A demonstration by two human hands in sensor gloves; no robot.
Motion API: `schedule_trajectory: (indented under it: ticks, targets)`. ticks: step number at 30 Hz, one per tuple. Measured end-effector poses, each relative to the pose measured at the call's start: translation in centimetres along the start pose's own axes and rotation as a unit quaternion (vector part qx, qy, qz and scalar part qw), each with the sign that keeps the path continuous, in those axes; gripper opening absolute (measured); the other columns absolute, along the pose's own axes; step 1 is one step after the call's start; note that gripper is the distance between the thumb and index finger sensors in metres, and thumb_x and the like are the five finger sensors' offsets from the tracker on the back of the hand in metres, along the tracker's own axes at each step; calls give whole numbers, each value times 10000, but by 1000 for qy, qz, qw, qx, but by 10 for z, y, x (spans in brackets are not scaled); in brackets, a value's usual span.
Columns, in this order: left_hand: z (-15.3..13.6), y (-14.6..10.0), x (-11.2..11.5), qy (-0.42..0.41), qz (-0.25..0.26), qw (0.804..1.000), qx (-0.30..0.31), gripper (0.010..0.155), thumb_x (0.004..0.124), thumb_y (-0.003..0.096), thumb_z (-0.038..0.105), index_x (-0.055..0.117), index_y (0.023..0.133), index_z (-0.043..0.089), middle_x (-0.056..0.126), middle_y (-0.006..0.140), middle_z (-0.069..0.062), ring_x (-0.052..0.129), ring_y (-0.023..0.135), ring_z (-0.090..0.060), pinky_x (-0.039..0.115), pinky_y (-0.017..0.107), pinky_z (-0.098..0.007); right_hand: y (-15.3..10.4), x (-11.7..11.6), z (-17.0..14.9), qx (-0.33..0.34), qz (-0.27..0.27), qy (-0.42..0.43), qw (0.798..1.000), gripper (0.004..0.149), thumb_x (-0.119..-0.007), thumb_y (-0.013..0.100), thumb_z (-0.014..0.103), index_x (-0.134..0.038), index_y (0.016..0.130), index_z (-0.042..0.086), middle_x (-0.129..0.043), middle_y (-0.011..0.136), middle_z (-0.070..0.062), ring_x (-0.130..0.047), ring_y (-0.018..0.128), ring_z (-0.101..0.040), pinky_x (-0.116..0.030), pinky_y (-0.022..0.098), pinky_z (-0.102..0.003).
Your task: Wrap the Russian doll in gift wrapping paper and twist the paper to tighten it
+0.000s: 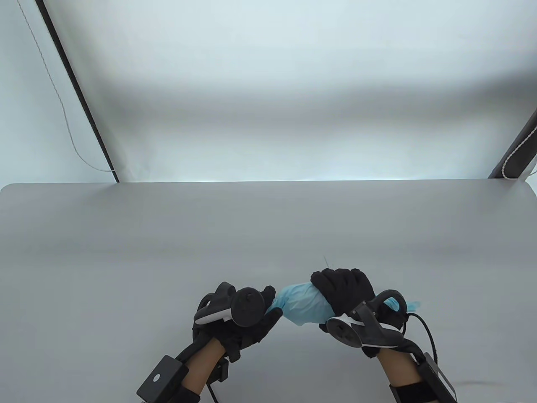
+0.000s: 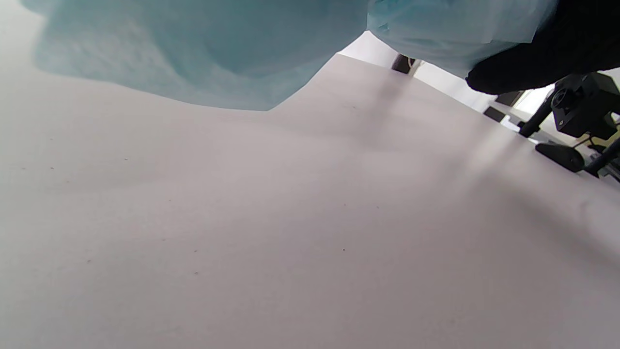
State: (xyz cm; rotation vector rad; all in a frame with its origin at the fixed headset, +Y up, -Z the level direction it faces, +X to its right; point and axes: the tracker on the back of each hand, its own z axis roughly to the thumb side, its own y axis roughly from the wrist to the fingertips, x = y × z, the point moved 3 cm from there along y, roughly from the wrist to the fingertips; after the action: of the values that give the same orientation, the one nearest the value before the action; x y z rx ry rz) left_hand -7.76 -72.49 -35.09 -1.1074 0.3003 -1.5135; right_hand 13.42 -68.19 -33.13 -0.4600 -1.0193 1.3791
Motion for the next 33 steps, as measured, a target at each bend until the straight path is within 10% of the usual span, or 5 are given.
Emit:
schedule_trajectory:
  ticks: [7, 11, 19, 24, 33]
  targets:
    - [-13, 4, -1, -108, -51, 993, 2, 715, 631, 600, 321, 288, 1170, 60, 529, 1048, -186, 532, 914, -447, 420, 695, -714, 1, -3, 6, 15, 5, -1, 1000, 1143, -947, 376, 685, -366, 1213, 165, -661, 1179, -173, -762, 1027, -403, -638, 776, -636]
    - [-27, 2, -6, -90, -25, 994, -61, 1001, 764, 500, 417, 56, 1120, 74, 631, 944, -97, 657, 852, -366, 509, 692, -688, 0, -2, 6, 16, 3, 7, 1000, 1143, -951, 373, 683, -371, 1210, 163, -662, 1177, -177, -762, 1027, -403, -637, 776, -637]
    - [-22, 8, 4, -39, -51, 996, -62, 646, 832, 467, 485, 758, 1025, 168, 795, 754, 16, 788, 783, -294, 583, 665, -677, 1, 0, 13, 31, 2, 0, 1000, 1142, -958, 369, 677, -379, 1210, 164, -664, 1178, -176, -760, 1029, -406, -631, 781, -637]
    - [-20, 9, 6, -18, -32, 997, -71, 528, 836, 505, 477, 700, 936, 203, 347, 1152, -196, 307, 1053, -505, 353, 725, -730, 1, 2, 13, 30, 0, 1, 1000, 1145, -960, 370, 675, -377, 1212, 162, -664, 1178, -177, -760, 1027, -409, -629, 780, -640]
    - [-10, 13, 9, 40, 44, 995, -82, 561, 806, 544, 344, 514, 953, 96, 791, 1035, -177, 938, 843, -398, 779, 594, -601, 2, 0, 14, 18, 5, 13, 1000, 1149, -959, 374, 675, -383, 1212, 141, -667, 1172, -189, -761, 1021, -415, -634, 771, -646]
